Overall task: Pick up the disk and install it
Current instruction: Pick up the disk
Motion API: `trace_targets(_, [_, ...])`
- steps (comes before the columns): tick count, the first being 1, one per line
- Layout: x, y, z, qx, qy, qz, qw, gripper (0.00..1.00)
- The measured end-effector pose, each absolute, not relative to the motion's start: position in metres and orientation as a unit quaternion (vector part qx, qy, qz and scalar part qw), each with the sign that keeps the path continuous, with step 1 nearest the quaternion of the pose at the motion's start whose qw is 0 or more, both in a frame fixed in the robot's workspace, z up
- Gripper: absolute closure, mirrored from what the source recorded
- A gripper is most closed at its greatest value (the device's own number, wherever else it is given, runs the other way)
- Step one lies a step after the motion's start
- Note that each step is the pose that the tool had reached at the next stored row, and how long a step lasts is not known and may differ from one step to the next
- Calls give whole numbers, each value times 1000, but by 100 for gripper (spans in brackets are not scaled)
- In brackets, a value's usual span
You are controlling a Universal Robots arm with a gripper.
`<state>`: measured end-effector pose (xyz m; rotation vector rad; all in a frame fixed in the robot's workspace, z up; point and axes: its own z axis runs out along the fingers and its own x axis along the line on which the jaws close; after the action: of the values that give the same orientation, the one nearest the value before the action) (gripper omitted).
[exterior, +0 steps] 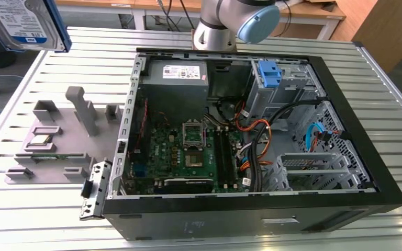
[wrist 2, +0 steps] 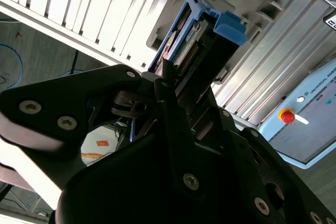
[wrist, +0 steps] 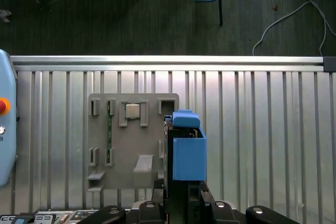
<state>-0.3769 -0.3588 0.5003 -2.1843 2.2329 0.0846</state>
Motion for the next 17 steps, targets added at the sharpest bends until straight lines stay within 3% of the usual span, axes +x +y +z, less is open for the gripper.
trace_targets(17, [-367, -359, 500, -699, 715, 27, 8, 65])
